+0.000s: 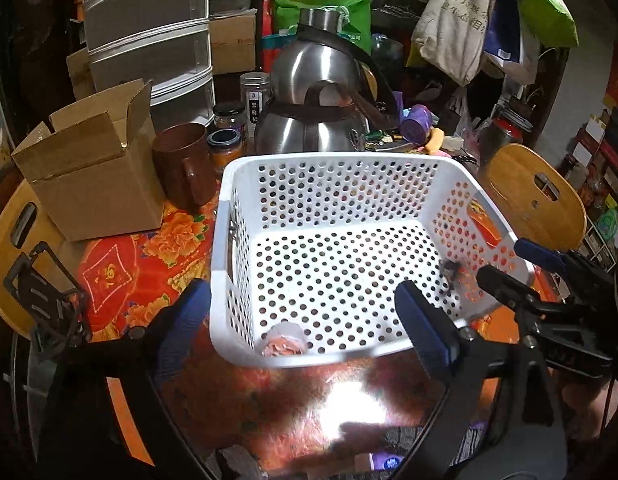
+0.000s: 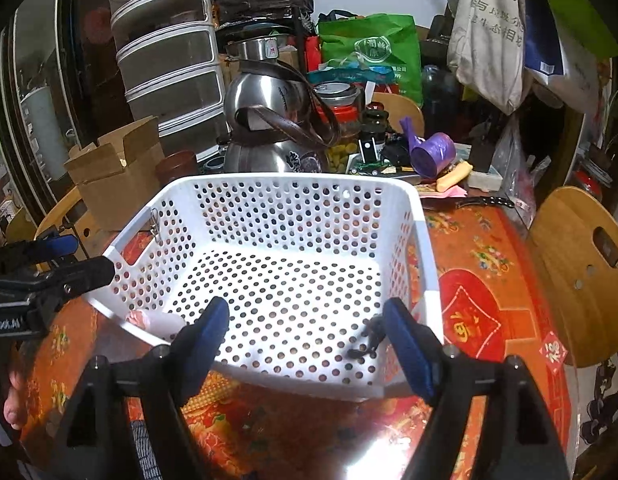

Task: Organize soft objects
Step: 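Drop the black cable into the white basket while the left tool drops the pink towel in, then grasp the grey knit glove with the left tool, then carry the grey glove to the white basket and release it inside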

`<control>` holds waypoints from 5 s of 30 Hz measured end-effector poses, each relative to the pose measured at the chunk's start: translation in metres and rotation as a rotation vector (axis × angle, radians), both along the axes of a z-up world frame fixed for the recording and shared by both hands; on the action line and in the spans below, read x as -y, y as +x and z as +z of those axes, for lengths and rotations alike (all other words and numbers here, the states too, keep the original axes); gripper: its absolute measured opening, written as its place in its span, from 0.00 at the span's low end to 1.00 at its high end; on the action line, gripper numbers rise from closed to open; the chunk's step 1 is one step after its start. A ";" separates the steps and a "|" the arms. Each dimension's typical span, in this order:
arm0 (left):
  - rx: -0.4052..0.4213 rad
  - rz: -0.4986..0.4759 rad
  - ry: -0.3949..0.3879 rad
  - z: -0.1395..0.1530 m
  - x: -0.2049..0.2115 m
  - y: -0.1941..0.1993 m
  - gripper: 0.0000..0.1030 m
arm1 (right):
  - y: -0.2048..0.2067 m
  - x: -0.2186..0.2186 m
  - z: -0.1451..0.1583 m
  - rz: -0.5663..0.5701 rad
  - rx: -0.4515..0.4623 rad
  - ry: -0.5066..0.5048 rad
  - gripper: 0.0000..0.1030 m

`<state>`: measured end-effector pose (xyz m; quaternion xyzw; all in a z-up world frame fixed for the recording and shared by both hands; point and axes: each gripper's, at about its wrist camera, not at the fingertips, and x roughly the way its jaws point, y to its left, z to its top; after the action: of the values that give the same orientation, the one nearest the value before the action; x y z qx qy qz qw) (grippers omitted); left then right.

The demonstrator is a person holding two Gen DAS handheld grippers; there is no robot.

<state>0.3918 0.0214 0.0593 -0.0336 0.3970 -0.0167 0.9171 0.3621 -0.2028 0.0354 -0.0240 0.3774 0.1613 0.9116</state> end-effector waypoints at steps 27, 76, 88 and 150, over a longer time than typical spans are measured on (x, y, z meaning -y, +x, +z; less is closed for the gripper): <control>0.078 0.050 -0.139 -0.043 -0.056 -0.242 0.91 | -0.205 0.058 -0.013 -0.003 0.031 0.138 0.77; 0.031 -0.125 -0.240 -0.052 0.006 -0.226 0.00 | -0.222 0.018 -0.018 0.115 0.057 0.102 0.11; 0.047 -0.141 -0.259 -0.046 -0.010 -0.228 0.01 | -0.224 0.021 -0.015 0.113 0.071 0.082 0.09; 0.117 -0.089 -0.072 0.112 0.025 -0.051 0.10 | -0.081 -0.002 0.082 0.057 0.164 -0.013 0.09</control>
<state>0.3408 -0.0037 0.1715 -0.0477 0.3428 -0.0738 0.9353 0.2815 -0.2005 0.1177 -0.0539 0.3019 0.1820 0.9342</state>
